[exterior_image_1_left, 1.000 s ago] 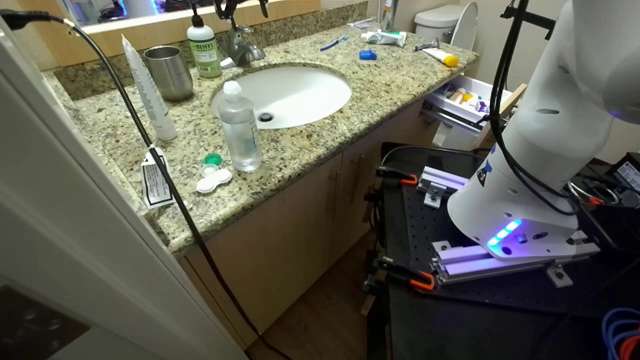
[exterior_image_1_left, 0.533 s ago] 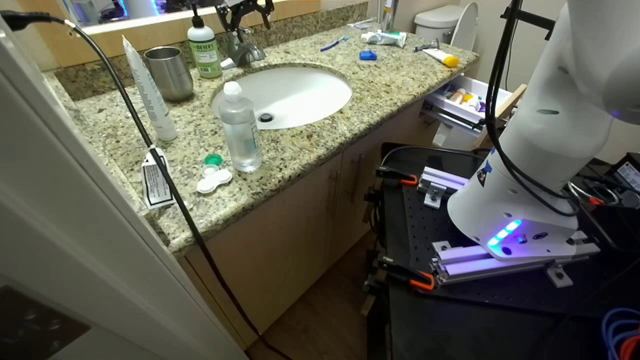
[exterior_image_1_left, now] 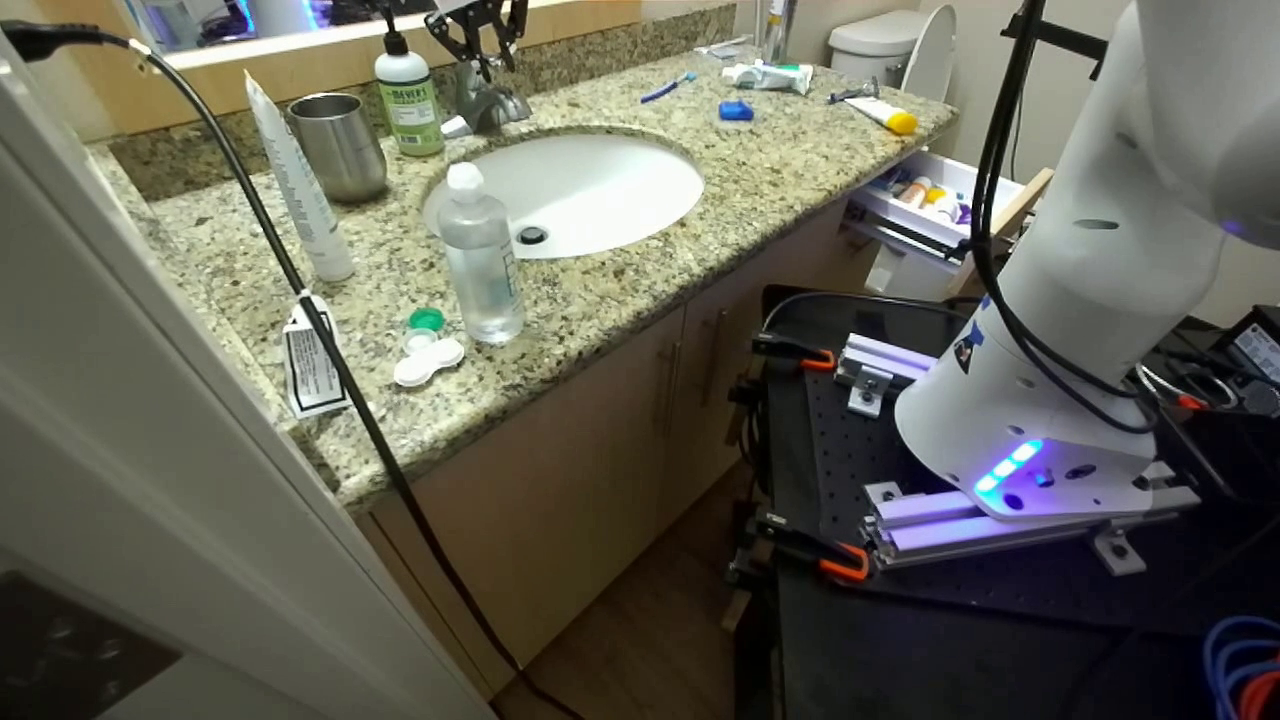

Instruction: Open the faucet

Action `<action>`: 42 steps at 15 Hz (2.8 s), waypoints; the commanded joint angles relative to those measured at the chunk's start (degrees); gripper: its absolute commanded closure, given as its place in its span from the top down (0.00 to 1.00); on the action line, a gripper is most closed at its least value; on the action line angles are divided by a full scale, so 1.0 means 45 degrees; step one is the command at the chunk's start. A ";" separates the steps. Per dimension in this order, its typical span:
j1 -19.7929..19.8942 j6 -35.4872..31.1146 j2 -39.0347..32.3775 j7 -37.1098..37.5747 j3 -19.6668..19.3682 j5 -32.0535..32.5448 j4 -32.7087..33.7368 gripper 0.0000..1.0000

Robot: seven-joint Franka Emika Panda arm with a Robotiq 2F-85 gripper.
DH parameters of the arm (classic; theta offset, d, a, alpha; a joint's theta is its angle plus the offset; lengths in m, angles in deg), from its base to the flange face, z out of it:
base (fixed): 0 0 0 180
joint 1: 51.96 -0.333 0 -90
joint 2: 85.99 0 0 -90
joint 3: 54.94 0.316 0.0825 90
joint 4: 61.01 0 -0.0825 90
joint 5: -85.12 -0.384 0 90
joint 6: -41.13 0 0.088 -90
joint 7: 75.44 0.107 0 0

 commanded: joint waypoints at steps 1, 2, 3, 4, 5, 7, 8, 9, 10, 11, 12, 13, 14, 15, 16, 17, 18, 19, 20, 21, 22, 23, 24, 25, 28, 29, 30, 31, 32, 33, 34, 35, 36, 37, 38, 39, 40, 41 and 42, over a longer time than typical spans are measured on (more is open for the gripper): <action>-0.0530 -0.1688 0.0273 0.1352 -0.0668 0.0121 -0.0491 0.05; -0.0677 -0.2078 0.0498 0.1592 -0.0787 0.0150 -0.0781 0.08; -0.0810 -0.2279 0.0690 0.1768 -0.0909 0.0142 -0.1031 0.07; -0.0898 -0.2299 0.0935 0.1877 -0.0957 -0.0032 -0.1248 0.07; -0.0910 -0.2114 0.1244 0.1874 -0.0904 -0.0331 -0.1402 0.07; -0.0809 -0.1741 0.1761 0.1624 -0.0709 -0.0884 -0.1606 0.07; -0.0747 -0.1546 0.2073 0.1411 -0.0616 -0.1180 -0.1715 0.07; -0.0680 -0.1420 0.2255 0.1203 -0.0545 -0.1488 -0.1775 0.07; -0.0312 -0.1365 0.2323 0.0612 -0.0461 -0.1917 -0.1632 0.07; -0.0218 -0.1420 0.2357 0.0297 -0.0419 -0.2267 -0.1645 0.07; -0.0100 -0.1478 0.2371 -0.0099 -0.0385 -0.2686 -0.1622 0.07; 0.0107 -0.1497 0.2346 -0.0512 -0.0300 -0.3111 -0.1517 0.07; 0.0291 -0.1519 0.2370 -0.0907 -0.0201 -0.3530 -0.1494 0.07; 0.0502 -0.1397 0.2361 -0.1295 -0.0075 -0.4002 -0.1386 0.07; 0.0675 -0.1377 0.2369 -0.1586 0.0027 -0.4411 -0.1337 0.07; 0.0884 -0.1319 0.2384 -0.1899 0.0160 -0.4844 -0.1288 0.07; 0.1065 -0.1366 0.2369 -0.2147 0.0242 -0.5199 -0.1184 0.07; 0.1245 -0.1359 0.2361 -0.2381 0.0328 -0.5561 -0.1077 0.07; 0.1422 -0.1350 0.2365 -0.2592 0.0421 -0.5931 -0.1003 0.07; 0.1589 -0.1391 0.2372 -0.2799 0.0521 -0.6290 -0.0935 0.07; 0.1751 -0.1414 0.2393 -0.2981 0.0624 -0.6662 -0.0899 0.07; 0.1906 -0.1491 0.2401 -0.3110 0.0722 -0.7021 -0.0851 0.07; 0.2057 -0.1601 0.2403 -0.3176 0.0828 -0.7387 -0.0777 0.07; 0.2216 -0.1744 0.2423 -0.3233 0.0937 -0.7783 -0.0697 0.07; 0.2562 -0.2008 0.3151 -0.3386 0.1003 -0.8756 -0.0277 0.07; 0.2673 -0.2035 0.3595 -0.3522 0.1015 -0.9116 -0.0116 0.08; 0.2791 -0.1866 0.4130 -0.3770 0.1100 -0.9608 0.0036 0.45; 0.2720 -0.0403 0.4611 -0.3668 0.0787 -0.9037 0.0342 0.50; 0.2767 0.0938 0.5185 -0.4010 0.0703 -0.8366 0.0125 0.51; 0.2755 0.1921 0.5586 -0.3988 0.0489 -0.7950 0.0148 0.57; 0.2818 0.3088 0.6064 -0.4307 0.0316 -0.7707 0.0249 0.63; 0.2901 0.4193 0.6469 -0.4702 0.0114 -0.7555 0.0377 0.71; 0.2924 0.5294 0.6684 -0.4994 -0.0122 -0.7246 0.0676 0.77; 0.2962 0.6405 0.6888 -0.5346 -0.0385 -0.6869 0.1020 0.86; 0.3012 0.7462 0.6983 -0.5779 -0.0644 -0.6509 0.1481 0.92; 0.3062 0.8521 0.7038 -0.6239 -0.0896 -0.6070 0.2084 0.98; 0.3132 0.9555 0.7116 -0.6875 -0.1142 -0.5803 0.2611 1.00; 0.2824 0.8107 0.7196 -0.5979 -0.1024 -0.6237 0.1701 0.88; 0.2904 0.8847 0.7294 -0.6351 -0.1203 -0.6084 0.2100 0.94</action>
